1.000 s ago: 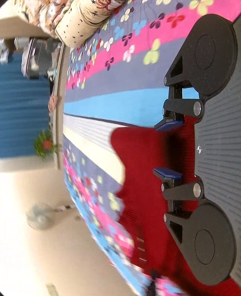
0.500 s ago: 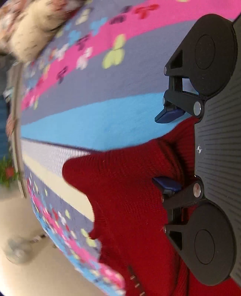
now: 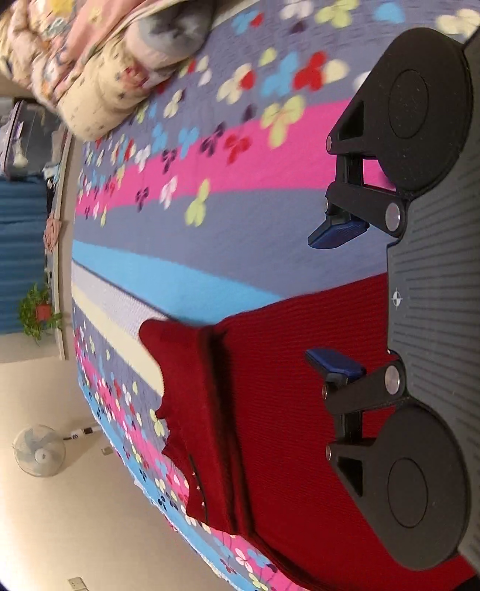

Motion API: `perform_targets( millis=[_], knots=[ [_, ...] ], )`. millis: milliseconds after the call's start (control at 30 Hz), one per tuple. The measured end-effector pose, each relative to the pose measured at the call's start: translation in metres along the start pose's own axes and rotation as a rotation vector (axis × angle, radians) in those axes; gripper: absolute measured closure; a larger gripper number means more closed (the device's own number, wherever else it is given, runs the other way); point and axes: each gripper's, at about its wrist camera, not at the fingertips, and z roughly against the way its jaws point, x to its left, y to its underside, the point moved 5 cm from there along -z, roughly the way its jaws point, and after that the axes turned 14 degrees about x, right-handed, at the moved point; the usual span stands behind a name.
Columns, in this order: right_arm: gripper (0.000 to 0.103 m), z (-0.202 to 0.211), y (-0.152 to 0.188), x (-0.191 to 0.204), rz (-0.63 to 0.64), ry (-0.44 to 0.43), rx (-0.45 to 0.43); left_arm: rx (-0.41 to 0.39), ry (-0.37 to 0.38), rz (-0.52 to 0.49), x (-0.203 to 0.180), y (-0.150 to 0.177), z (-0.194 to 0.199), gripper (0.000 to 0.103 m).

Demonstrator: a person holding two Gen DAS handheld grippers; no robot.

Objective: Fold small clothes

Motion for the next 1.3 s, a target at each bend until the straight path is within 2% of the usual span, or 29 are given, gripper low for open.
perform_targets(
  millis=[133,300,400,467,567,600,633,667,700,733,800,867,900,933,967,1000,1033,1067,1100,1167,1200,1300],
  knots=[
    [0.042,-0.007,0.034,-0.014,-0.04,-0.026,0.066,0.048,-0.058,0.032,0.001,0.058,0.0,0.047],
    [0.042,-0.029,0.064,-0.018,0.009,-0.036,0.146,0.127,-0.052,0.144,0.011,0.109,-0.007,0.047],
    [0.042,-0.048,0.079,-0.019,0.026,-0.045,0.235,0.165,-0.029,0.175,0.011,0.12,-0.013,0.049],
    [0.042,-0.052,0.083,-0.019,0.055,-0.045,0.241,0.198,-0.013,0.175,0.006,0.123,-0.023,0.052],
    [0.041,-0.052,0.081,-0.019,0.044,-0.056,0.246,0.213,-0.04,0.156,0.003,0.125,-0.03,0.054],
    [0.041,-0.052,0.081,-0.019,0.047,-0.057,0.246,0.21,-0.042,0.152,0.002,0.124,-0.03,0.059],
    [0.043,-0.052,0.081,-0.017,0.056,-0.054,0.244,0.206,-0.043,0.145,0.001,0.124,-0.028,0.07],
    [0.046,-0.053,0.081,-0.015,0.068,-0.054,0.242,0.194,-0.052,0.133,-0.001,0.124,-0.026,0.079],
    [0.058,-0.052,0.082,-0.013,0.08,-0.064,0.239,0.176,-0.056,0.117,-0.005,0.122,-0.022,0.094],
    [0.077,-0.051,0.081,-0.012,0.087,-0.081,0.234,0.148,-0.055,0.098,-0.009,0.121,-0.015,0.094],
    [0.092,-0.046,0.079,-0.009,0.087,-0.109,0.213,0.089,0.003,0.1,-0.016,0.119,0.0,0.094],
    [0.093,-0.035,0.075,-0.011,0.046,-0.197,0.191,0.037,0.074,0.125,-0.019,0.12,0.012,0.093],
    [0.093,-0.031,0.073,-0.013,0.018,-0.251,0.181,0.041,0.078,0.132,-0.018,0.12,0.012,0.093],
    [0.093,-0.028,0.072,-0.015,0.007,-0.27,0.175,0.064,0.077,0.139,-0.018,0.121,0.008,0.091],
    [0.093,-0.029,0.072,-0.016,0.011,-0.255,0.181,0.103,0.086,0.152,-0.017,0.122,0.001,0.09],
    [0.091,-0.033,0.074,-0.016,0.022,-0.224,0.196,0.139,0.098,0.167,-0.015,0.125,-0.004,0.083],
    [0.087,-0.038,0.076,-0.015,0.033,-0.198,0.217,0.179,0.089,0.178,-0.013,0.128,-0.011,0.077],
    [0.087,-0.042,0.078,-0.013,0.044,-0.181,0.235,0.2,0.065,0.18,-0.011,0.13,-0.014,0.077],
    [0.083,-0.043,0.079,-0.011,0.06,-0.167,0.237,0.212,0.034,0.179,-0.009,0.131,-0.016,0.076],
    [0.07,-0.043,0.079,-0.005,0.089,-0.158,0.243,0.227,0.043,0.206,-0.004,0.133,-0.018,0.073],
    [0.054,-0.044,0.078,-0.003,0.097,-0.145,0.246,0.23,0.051,0.221,-0.002,0.133,-0.019,0.072],
    [0.049,-0.05,0.083,0.003,0.137,-0.088,0.263,0.224,0.076,0.247,-0.001,0.13,-0.021,0.072]
  ],
)
